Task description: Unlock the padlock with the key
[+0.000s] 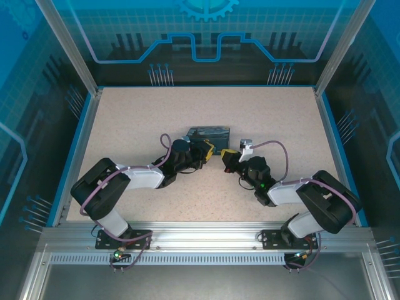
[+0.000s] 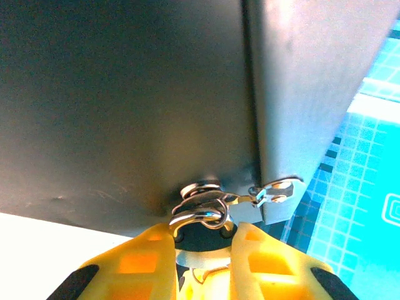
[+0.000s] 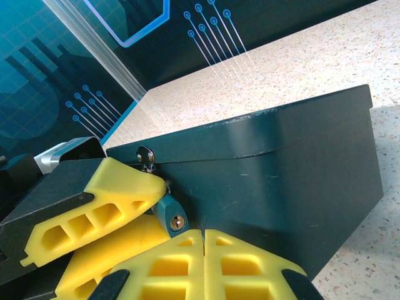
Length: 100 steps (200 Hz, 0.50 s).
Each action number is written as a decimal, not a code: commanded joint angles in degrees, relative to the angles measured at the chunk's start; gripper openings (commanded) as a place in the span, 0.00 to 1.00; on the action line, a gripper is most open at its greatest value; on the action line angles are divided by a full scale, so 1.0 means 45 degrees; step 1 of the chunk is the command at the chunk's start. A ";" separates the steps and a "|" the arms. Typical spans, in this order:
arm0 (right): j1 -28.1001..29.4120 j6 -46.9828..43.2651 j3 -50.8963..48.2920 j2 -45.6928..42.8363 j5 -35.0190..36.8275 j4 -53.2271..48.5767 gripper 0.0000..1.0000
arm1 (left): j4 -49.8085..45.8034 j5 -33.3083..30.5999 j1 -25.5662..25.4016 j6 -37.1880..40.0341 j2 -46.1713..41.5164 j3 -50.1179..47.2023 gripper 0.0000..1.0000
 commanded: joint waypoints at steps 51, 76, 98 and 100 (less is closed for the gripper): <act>0.0113 -0.0013 0.0424 0.0142 -0.0231 0.0584 0.00 | 0.0958 0.0103 -0.0081 -0.0136 -0.0004 0.0370 0.00; 0.0125 -0.0012 0.0476 0.0223 -0.0270 0.0587 0.00 | 0.0962 0.0123 -0.0088 -0.0149 -0.0004 0.0384 0.00; 0.0128 0.0026 0.0551 0.0323 -0.0373 0.0681 0.00 | 0.0975 0.0142 -0.0078 -0.0165 -0.0009 0.0373 0.00; 0.0141 0.0027 0.0556 0.0325 -0.0370 0.0691 0.00 | 0.0991 0.0142 -0.0088 -0.0169 -0.0004 0.0371 0.00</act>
